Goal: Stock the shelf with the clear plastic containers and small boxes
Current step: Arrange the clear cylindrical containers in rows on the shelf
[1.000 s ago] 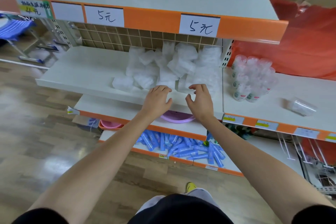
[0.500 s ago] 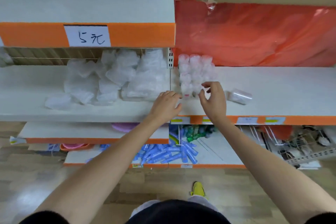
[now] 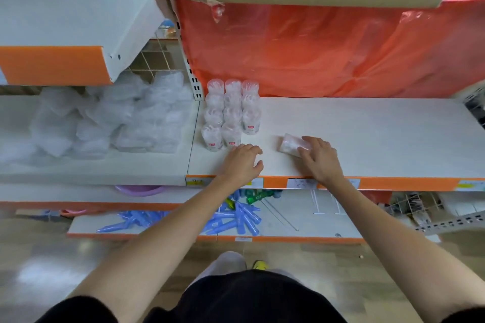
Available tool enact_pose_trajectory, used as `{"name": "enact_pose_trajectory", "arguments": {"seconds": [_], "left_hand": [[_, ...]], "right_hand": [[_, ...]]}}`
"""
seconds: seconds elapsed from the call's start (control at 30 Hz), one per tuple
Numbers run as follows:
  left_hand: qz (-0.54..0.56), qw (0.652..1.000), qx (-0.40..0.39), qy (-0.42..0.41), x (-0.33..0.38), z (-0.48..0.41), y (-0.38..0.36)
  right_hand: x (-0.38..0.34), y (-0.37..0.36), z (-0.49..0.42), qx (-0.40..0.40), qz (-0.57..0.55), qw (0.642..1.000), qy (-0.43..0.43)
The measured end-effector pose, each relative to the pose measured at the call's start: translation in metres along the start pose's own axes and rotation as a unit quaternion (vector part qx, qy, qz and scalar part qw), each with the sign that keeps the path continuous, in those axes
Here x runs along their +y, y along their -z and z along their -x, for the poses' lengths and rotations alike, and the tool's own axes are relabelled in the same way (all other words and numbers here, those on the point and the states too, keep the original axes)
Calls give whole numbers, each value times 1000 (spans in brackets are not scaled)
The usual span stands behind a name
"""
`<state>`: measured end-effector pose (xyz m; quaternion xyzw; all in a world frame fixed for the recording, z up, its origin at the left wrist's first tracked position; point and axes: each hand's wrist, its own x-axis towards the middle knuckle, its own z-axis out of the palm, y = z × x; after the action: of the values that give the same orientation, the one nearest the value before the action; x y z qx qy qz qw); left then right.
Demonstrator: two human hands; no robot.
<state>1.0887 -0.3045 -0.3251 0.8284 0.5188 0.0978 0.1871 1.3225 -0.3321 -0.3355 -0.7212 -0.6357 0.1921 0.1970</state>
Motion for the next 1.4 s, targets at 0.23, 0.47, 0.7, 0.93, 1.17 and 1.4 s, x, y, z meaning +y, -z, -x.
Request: {"name": "enact_pose_trajectory", "arguments": {"seconds": [0.23,0.47,0.7,0.93,1.17,1.4], "left_hand": [[158,984,-1,83,-2,-7,-14],[475,842,22,254,16,-10,-2],[594,752,30,285,22,-6,9],[620,731,24,284,12,-1,13],[610,746,15,266,10,1,18],[586,765,20,266,6,7,20]], "right_hand": [[-16,-11,-3,20,-200,974,-102],[-56,-30,0,89,-336,920,-179],[-88,-45,13,64,-423,885,-183],[-80,-35,25,-20,-533,827,-176],[-78,-32,28,-117,-551,813,-146],[-90,-37,29,-11,-547,813,-197]]}}
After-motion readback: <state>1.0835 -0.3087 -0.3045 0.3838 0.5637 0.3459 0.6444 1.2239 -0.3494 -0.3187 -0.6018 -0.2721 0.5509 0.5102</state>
